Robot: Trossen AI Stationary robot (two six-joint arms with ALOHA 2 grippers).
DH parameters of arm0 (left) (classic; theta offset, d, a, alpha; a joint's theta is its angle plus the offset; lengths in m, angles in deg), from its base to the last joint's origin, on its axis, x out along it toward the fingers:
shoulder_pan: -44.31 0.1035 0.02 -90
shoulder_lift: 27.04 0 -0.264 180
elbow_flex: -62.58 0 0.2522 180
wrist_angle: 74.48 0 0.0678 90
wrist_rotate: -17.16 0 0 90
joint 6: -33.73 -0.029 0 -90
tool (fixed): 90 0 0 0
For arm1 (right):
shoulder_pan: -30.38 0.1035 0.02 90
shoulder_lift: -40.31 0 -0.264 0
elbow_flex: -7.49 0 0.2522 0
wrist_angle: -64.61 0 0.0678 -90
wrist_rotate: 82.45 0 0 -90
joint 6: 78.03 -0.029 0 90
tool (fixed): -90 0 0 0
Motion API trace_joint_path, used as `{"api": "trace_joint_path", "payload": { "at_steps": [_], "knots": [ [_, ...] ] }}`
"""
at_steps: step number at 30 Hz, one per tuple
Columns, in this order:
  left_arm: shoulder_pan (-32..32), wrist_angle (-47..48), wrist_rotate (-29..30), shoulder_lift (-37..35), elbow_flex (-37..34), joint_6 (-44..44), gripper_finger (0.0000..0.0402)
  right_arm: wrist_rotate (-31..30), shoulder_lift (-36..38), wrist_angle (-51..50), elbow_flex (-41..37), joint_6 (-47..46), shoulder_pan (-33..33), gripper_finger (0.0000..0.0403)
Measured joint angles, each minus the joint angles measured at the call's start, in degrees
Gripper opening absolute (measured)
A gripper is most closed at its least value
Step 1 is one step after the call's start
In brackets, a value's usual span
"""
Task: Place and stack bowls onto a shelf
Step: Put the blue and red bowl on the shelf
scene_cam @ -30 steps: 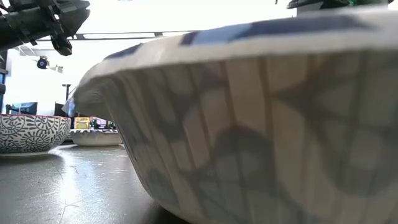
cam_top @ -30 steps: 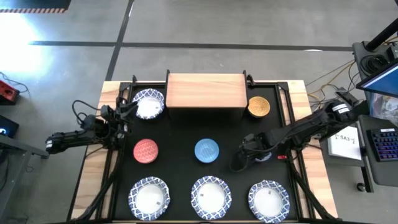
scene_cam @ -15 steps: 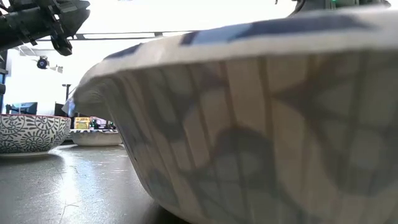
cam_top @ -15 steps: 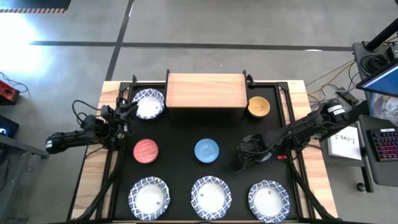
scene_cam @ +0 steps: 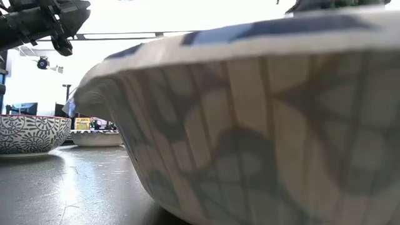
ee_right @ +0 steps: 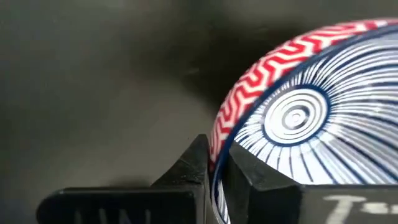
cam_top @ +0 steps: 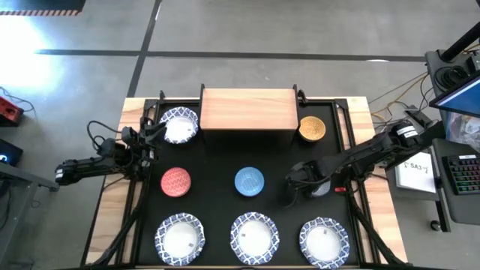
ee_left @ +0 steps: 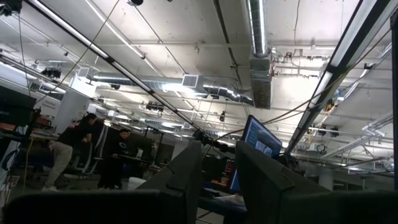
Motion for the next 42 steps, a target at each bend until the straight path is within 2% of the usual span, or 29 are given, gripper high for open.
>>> {"api": "trace_joint_path", "payload": {
  "at_steps": [4, 9, 18, 22, 42],
  "knots": [
    [0.0, 0.0, 0.0, 0.0, 0.0, 0.0, 0.0082, -0.5, 0.3, 0.2, 5.5, 3.3, 0.0, 0.0014],
    [0.0, 0.0, 0.0, 0.0, 0.0, 0.0, 0.0082, -5.2, -1.0, -0.1, 13.9, 8.3, 0.0, 0.0013],
    [0.0, 0.0, 0.0, 0.0, 0.0, 0.0, 0.0082, -21.3, -4.1, -8.5, 27.7, 19.9, -1.9, 0.0013],
    [0.0, 0.0, 0.0, 0.0, 0.0, 0.0, 0.0082, -25.3, -4.6, -9.7, 30.4, 25.6, -5.4, 0.0013],
    [0.0, 0.6, 0.0, 0.0, 0.0, 0.0, 0.0082, -25.7, -5.6, -11.0, 38.0, 44.7, -22.8, 0.0013]
  ]
}}
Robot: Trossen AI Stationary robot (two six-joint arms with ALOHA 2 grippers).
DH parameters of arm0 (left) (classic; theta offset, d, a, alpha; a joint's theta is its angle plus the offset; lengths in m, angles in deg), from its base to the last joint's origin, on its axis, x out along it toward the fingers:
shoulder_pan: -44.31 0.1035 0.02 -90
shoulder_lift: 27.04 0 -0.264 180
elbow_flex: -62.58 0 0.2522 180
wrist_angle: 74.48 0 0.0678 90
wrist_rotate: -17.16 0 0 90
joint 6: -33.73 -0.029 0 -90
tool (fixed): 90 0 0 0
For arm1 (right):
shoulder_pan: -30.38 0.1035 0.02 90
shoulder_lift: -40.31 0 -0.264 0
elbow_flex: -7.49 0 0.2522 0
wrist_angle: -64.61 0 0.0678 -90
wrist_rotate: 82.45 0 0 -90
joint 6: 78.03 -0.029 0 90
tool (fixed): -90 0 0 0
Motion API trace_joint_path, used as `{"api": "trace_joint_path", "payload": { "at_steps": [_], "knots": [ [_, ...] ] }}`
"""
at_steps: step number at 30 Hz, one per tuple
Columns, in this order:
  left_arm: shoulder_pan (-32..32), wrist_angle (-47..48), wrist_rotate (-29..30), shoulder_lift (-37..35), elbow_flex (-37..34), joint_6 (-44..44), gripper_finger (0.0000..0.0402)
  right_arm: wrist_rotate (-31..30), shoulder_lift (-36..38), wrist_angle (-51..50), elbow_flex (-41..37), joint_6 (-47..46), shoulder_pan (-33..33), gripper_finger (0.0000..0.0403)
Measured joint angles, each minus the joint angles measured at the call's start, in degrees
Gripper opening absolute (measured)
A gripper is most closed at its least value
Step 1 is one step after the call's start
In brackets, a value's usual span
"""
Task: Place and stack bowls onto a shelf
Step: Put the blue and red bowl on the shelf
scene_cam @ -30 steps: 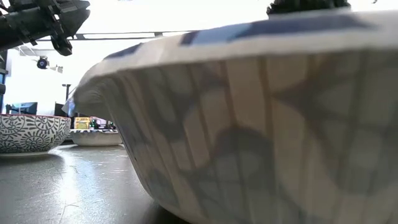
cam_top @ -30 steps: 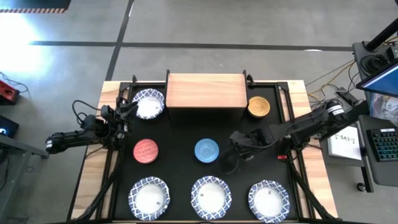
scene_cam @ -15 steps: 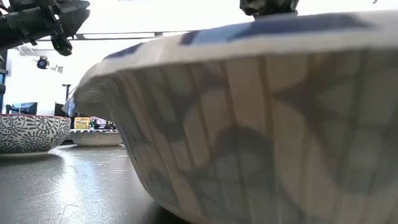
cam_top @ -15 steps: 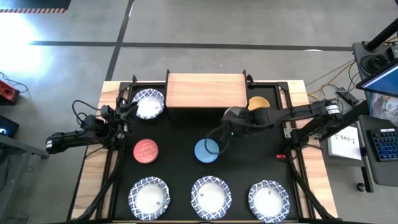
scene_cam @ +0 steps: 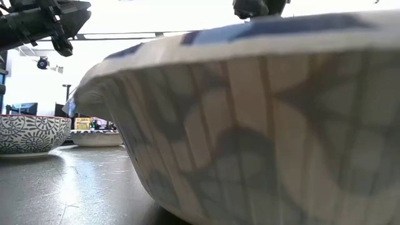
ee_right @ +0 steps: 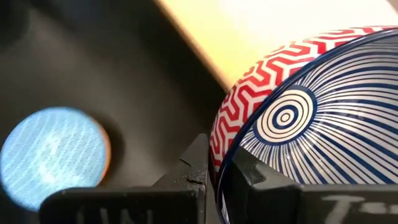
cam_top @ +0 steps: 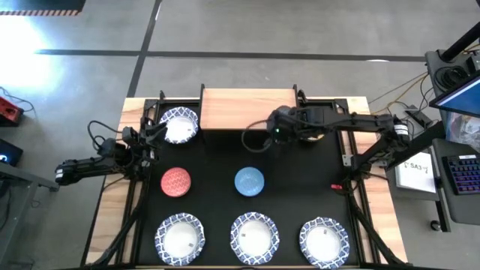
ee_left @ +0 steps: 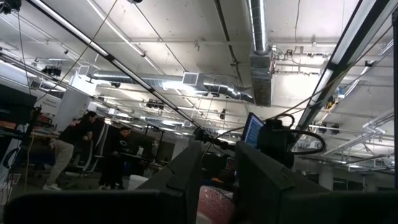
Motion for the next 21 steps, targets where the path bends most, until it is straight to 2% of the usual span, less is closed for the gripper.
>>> {"api": "trace_joint_path", "payload": {
  "at_steps": [13, 21],
  "knots": [
    [0.0, 0.2, 0.0, 0.0, 0.0, 0.0, 0.0082, 0.8, -4.7, 0.4, 1.9, 6.2, -8.4, 0.0013],
    [0.0, 0.2, 0.0, 0.0, 0.0, 0.0, 0.0082, 2.3, -11.1, -5.2, 10.1, 8.7, -9.6, 0.0013]
  ]
}}
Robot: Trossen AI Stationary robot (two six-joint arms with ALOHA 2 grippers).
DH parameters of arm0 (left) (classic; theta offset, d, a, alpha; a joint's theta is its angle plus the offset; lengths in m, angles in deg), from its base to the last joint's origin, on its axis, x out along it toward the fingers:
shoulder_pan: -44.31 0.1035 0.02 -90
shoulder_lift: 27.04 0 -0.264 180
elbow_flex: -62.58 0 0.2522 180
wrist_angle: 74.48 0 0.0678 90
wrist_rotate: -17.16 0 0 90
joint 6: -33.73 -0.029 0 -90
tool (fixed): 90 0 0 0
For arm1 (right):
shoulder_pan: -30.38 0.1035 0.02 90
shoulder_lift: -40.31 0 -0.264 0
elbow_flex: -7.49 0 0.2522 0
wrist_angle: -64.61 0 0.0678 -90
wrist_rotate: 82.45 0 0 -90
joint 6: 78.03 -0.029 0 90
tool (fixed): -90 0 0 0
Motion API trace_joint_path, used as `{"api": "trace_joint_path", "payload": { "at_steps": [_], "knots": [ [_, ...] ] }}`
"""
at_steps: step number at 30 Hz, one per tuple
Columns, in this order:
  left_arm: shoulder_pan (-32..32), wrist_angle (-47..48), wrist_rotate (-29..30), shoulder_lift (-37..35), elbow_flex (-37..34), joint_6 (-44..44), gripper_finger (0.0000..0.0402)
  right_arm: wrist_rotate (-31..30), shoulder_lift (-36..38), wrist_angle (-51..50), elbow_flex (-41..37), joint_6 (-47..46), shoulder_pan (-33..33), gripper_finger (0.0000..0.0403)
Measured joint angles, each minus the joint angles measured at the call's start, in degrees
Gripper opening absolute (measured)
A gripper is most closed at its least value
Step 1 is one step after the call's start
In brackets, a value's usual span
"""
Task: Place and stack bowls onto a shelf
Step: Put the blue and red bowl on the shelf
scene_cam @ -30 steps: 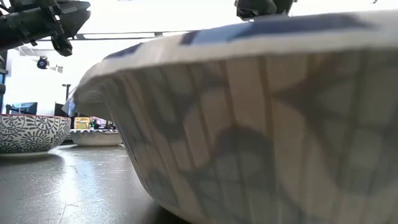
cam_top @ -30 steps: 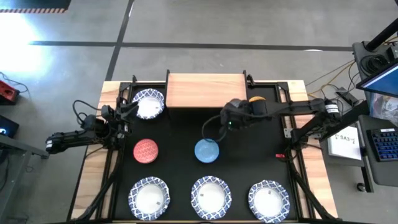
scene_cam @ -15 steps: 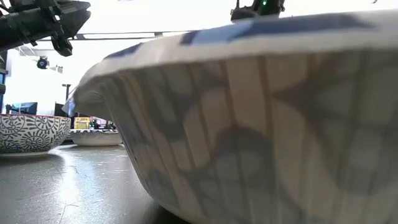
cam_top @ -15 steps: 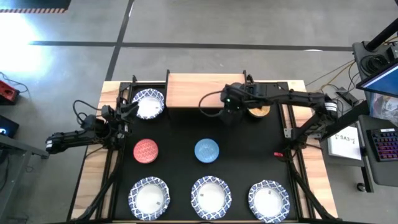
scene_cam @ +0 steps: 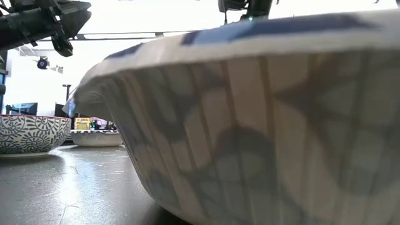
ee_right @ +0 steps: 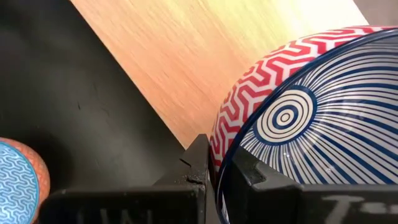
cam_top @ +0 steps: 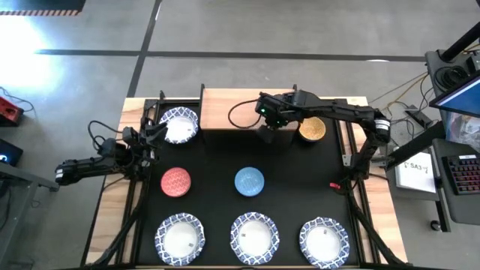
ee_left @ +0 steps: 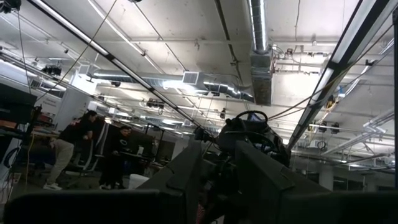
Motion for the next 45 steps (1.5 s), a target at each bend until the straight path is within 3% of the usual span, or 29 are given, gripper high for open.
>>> {"api": "trace_joint_path", "payload": {
  "at_steps": [10, 15, 38, 45],
  "knots": [
    [0.0, 0.0, 0.0, 0.0, 0.0, 0.0, 0.0082, -0.3, -10.8, -17.4, 17.1, 0.5, -0.8, 0.0013],
    [0.0, 0.0, 0.0, 0.0, 0.0, 0.0, 0.0082, -0.3, -14.4, -23.2, 22.1, 0.6, -0.9, 0.0013],
    [0.0, 0.0, 0.0, 0.0, 0.0, 0.0, 0.0082, -0.3, -15.2, -20.6, 22.6, 2.8, -2.0, 0.0014],
    [0.0, 0.0, 0.0, 0.0, 0.0, 0.0, 0.0082, -0.4, -15.1, -18.4, 20.9, 3.6, -2.0, 0.0047]
  ]
}}
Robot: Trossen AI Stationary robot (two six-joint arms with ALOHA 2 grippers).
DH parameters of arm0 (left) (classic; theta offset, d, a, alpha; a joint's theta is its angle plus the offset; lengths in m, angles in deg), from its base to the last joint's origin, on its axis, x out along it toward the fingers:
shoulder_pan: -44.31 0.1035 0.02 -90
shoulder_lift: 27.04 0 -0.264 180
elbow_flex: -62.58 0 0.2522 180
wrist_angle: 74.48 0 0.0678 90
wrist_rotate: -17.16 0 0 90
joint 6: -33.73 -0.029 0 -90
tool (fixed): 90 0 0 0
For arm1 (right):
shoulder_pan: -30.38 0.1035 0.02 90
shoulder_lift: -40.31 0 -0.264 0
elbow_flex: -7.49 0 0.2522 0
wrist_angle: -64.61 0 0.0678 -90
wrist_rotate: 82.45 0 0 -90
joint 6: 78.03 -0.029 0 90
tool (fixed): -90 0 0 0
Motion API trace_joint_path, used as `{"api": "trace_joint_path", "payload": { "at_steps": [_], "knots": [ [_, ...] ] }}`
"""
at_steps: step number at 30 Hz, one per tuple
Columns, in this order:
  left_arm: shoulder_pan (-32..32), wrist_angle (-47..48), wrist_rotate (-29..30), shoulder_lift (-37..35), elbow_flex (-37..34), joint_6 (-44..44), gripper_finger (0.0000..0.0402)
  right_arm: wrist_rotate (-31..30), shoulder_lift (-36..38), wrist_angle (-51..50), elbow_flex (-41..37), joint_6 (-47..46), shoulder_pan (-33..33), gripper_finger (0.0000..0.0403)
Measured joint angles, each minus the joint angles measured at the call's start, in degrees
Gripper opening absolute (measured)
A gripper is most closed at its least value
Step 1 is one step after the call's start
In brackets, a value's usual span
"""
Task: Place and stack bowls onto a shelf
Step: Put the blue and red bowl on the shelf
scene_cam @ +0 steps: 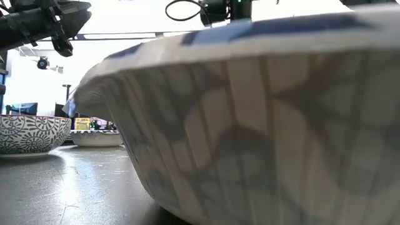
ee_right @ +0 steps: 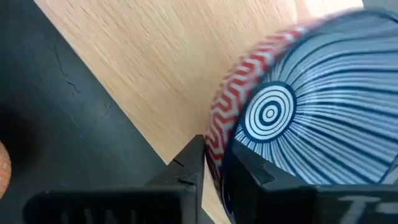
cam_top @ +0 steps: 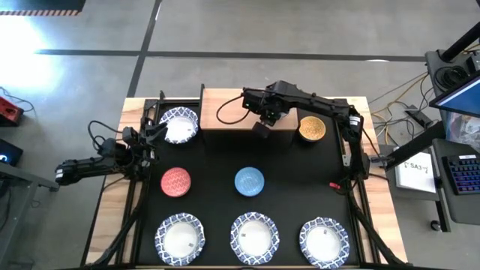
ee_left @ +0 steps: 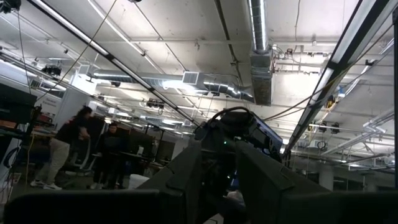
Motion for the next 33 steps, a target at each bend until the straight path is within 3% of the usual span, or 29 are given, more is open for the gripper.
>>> {"api": "trace_joint_path", "payload": {
  "at_steps": [33],
  "knots": [
    [0.0, 0.0, 0.0, 0.0, 0.0, 0.0, 0.0082, 1.9, 0.8, -3.0, 0.6, 1.8, 0.5, 0.0042]
  ]
}}
